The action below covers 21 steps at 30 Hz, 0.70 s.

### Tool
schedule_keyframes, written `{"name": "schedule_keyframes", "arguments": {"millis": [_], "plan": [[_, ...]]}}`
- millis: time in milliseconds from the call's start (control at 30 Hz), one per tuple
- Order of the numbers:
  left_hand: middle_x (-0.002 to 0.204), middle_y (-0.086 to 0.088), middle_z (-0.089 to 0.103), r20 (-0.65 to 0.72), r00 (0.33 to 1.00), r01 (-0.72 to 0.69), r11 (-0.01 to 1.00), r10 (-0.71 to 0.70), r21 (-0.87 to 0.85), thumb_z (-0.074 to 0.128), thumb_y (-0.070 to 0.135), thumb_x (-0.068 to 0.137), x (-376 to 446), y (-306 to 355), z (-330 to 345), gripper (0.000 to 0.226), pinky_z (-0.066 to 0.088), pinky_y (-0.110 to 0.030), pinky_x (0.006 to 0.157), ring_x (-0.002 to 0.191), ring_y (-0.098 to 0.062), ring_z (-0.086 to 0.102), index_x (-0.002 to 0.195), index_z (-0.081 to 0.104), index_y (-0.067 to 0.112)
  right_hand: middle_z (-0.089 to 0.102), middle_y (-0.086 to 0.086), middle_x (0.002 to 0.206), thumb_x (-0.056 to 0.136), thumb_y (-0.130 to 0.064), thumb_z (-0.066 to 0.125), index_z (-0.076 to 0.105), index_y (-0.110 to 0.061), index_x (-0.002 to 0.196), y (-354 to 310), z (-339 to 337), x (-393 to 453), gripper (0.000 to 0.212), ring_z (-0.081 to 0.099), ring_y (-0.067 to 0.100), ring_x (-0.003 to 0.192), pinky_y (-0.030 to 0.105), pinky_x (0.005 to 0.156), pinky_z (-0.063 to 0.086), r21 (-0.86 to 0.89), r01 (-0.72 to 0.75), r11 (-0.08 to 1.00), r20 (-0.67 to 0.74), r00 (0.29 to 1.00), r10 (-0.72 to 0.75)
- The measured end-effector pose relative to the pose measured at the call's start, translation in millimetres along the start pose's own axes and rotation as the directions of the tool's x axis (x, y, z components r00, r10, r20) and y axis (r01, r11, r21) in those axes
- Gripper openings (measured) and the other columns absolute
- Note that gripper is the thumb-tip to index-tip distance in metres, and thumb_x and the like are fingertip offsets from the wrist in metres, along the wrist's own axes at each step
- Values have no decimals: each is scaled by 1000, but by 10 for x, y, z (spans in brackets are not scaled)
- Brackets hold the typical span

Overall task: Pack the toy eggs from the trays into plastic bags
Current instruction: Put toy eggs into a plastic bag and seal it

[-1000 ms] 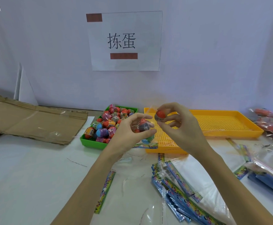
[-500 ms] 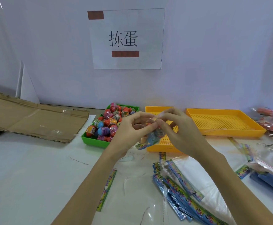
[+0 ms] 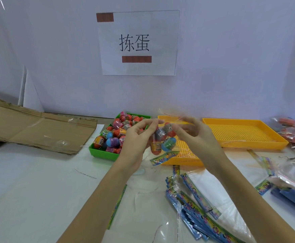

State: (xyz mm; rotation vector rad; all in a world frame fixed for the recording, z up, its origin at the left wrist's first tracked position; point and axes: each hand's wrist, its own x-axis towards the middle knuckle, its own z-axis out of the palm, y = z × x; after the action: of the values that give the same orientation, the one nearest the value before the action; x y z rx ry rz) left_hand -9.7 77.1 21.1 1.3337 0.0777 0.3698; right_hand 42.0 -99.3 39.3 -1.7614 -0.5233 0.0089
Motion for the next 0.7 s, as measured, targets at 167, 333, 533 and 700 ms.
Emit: {"name": "schedule_keyframes", "arguments": {"millis": [167, 333, 533, 700], "plan": [[112, -8, 78, 38, 999, -10, 997, 13, -75, 68, 32, 92, -18, -11, 37, 30, 61, -26, 73, 97, -15, 75, 112, 79, 13, 78, 3, 108, 81, -38, 81, 77, -16, 109, 77, 11, 8, 36, 73, 18, 108, 39, 95, 60, 250, -109, 962, 18, 994, 108], [106, -10, 77, -7, 1000, 15, 994, -15, -113, 65, 21, 100, -8, -43, 35, 21, 58, -23, 72, 92, -16, 74, 109, 79, 8, 77, 4, 103, 92, -27, 76, 76, -16, 102, 71, 34, 15, 15, 73, 21, 104, 31, 83, 61, 312, -123, 942, 15, 992, 125], [98, -5, 80, -67, 997, 25, 999, -28, -42, 68, 22, 100, -23, -47, 56, 15, 59, -23, 65, 81, -17, 77, 105, 80, 14, 78, 5, 88, 93, -31, 73, 77, -10, 91, 28, 27, 0, 22, 76, 25, 91, 33, 81, 62, 285, -57, 957, -104, 991, 90], [104, -5, 81, -28, 1000, -5, 1000, 6, 28, 62, 22, 103, -32, -58, 81, 19, 62, -29, 79, 88, -19, 75, 103, 81, 17, 79, 1, 83, 97, -25, 70, 78, -15, 85, 38, -45, 39, 17, 75, 17, 81, 31, 76, 62, 211, -15, 977, -191, 980, 56]]}}
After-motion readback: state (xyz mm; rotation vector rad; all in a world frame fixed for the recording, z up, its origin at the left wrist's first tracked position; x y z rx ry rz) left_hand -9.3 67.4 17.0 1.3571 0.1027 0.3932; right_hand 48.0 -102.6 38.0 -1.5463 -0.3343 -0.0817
